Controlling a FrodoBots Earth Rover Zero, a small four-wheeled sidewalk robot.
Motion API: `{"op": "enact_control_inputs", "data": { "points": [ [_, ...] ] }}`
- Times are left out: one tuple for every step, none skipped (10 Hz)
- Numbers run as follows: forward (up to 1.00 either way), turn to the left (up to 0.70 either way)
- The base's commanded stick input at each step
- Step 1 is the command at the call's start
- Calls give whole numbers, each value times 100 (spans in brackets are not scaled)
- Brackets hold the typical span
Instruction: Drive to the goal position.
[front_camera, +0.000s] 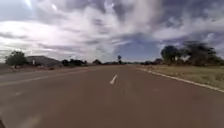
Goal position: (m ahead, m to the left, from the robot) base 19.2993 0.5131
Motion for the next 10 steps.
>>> {"op": "enact_control_inputs", "data": {
  "points": [
    [100, 0],
    [100, 0],
    [100, 0],
    [100, 0],
    [100, 0],
    [100, 0],
    [100, 0],
    [100, 0],
    [100, 0],
    [100, 0]
  ]
}}
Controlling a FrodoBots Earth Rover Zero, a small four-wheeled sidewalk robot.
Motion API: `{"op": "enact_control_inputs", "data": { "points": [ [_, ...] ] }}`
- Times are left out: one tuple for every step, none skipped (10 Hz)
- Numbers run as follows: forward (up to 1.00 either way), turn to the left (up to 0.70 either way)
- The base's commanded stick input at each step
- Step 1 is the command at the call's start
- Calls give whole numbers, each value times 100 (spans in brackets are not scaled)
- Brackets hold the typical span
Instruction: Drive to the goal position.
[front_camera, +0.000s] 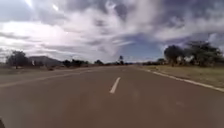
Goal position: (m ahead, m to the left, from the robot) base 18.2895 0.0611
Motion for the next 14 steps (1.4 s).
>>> {"op": "enact_control_inputs", "data": {
  "points": [
    [100, 0],
    [100, 0],
    [100, 0],
    [100, 0],
    [100, 0],
    [100, 0],
    [100, 0],
    [100, -36],
    [100, -38],
    [100, -39],
    [100, 0],
    [100, 0],
    [100, 0],
    [100, 0]
  ]
}}
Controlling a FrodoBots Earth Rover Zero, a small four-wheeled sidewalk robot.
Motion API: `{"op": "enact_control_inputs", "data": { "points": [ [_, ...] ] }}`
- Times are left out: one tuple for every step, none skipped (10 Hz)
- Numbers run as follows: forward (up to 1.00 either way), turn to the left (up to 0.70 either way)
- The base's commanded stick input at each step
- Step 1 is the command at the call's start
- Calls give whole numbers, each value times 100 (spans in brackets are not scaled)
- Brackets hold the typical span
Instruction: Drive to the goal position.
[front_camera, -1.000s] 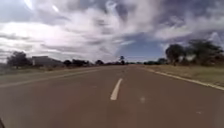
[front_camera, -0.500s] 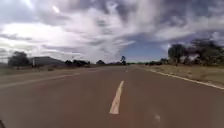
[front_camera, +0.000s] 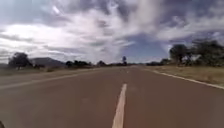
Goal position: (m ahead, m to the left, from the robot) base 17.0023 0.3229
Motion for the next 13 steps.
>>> {"op": "enact_control_inputs", "data": {
  "points": [
    [100, 0],
    [100, 0],
    [100, 0],
    [100, 0],
    [100, 0],
    [100, 0],
    [100, 0],
    [100, 0],
    [100, 0],
    [100, 0],
    [100, -31],
    [100, -19],
    [100, -8]
  ]
}}
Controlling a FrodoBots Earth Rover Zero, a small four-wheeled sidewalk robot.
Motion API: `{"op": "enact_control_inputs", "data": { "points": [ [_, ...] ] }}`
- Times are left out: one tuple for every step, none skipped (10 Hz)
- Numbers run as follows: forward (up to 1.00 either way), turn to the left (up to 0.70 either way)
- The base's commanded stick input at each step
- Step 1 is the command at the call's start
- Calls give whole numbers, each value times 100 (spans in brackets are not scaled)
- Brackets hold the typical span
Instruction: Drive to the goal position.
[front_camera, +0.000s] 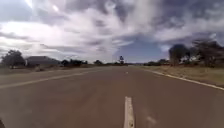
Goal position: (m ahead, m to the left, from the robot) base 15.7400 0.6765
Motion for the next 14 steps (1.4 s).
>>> {"op": "enact_control_inputs", "data": {
  "points": [
    [100, 0],
    [100, 0],
    [100, 0],
    [100, 0],
    [100, 0],
    [100, 0],
    [100, 0],
    [100, 0],
    [100, 0],
    [100, 0],
    [100, 0],
    [100, 0],
    [100, 0],
    [100, 0]
  ]
}}
